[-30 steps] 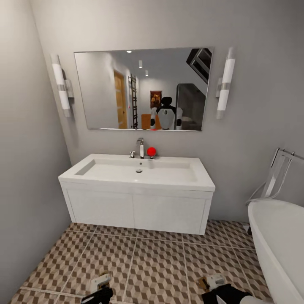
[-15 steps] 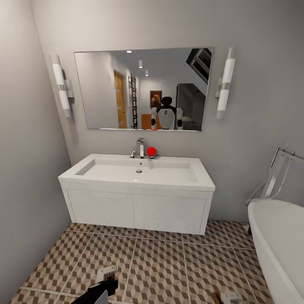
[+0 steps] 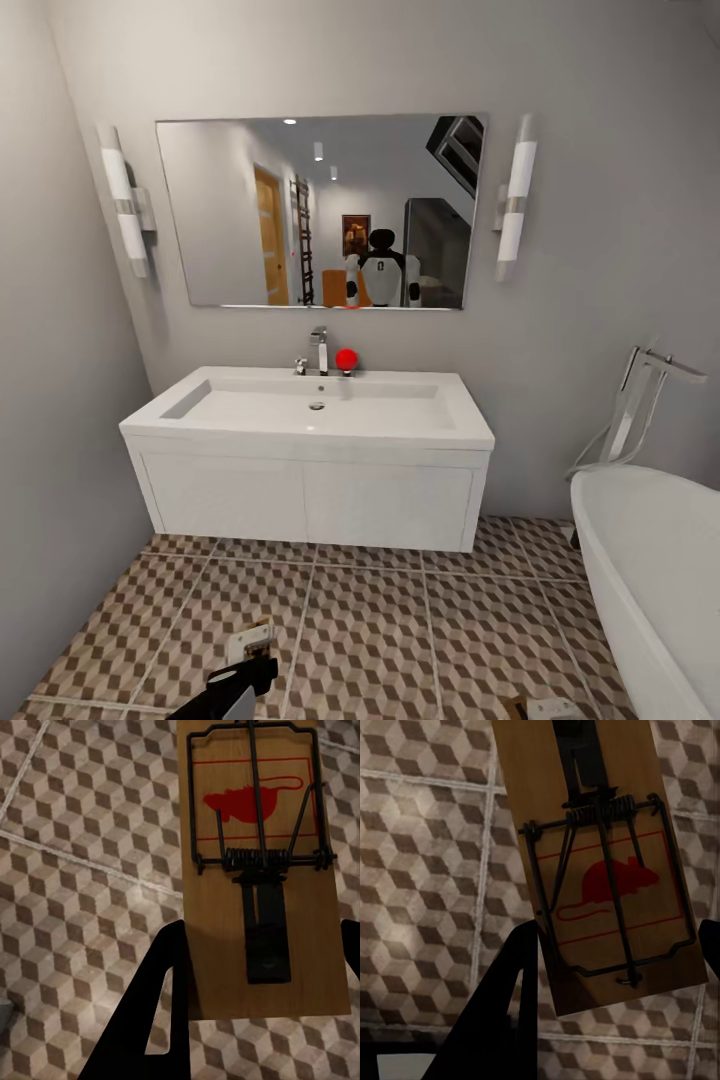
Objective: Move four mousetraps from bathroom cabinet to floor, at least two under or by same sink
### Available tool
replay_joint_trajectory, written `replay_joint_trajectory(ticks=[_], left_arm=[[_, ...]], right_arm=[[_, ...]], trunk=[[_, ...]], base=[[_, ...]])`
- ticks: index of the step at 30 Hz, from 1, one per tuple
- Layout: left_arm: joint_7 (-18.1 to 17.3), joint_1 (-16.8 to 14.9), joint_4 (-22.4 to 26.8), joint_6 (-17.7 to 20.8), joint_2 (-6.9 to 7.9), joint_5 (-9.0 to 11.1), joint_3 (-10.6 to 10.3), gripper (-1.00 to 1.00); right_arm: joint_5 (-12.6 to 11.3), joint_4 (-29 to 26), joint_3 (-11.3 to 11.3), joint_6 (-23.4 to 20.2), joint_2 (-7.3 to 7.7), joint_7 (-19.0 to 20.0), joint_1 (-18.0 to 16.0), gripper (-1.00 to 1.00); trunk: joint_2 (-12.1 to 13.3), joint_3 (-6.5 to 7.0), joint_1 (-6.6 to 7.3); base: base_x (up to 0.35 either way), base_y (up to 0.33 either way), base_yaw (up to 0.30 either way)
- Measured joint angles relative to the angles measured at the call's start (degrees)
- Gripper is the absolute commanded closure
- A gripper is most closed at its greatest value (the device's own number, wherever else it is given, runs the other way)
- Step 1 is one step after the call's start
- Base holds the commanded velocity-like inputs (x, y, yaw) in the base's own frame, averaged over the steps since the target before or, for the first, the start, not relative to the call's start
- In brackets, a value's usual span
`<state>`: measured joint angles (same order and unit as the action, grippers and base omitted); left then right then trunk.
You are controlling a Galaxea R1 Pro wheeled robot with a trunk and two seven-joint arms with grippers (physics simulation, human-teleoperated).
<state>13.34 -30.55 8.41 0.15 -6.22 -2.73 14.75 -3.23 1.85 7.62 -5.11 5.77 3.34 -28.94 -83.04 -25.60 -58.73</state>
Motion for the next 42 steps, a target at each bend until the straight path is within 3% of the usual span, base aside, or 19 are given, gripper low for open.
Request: replay_joint_trajectory(ticks=[25,42], left_arm=[[0.4,0.0,0.25,0.1,-0.28,0.4,0.83,1.0],[0.32,0.0,0.44,-0.09,-0.45,0.32,0.66,1.0]], right_arm=[[0.0,0.0,0.08,-0.24,-0.15,-0.16,0.0,1.0],[0.13,0.0,0.08,-0.34,-0.13,-0.19,0.0,1.0]], trunk=[[0.0,0.0,0.0],[-6.8,-3.05,-3.73]], base=[[0.0,0.0,-0.001],[0.0,0.0,0.0]])
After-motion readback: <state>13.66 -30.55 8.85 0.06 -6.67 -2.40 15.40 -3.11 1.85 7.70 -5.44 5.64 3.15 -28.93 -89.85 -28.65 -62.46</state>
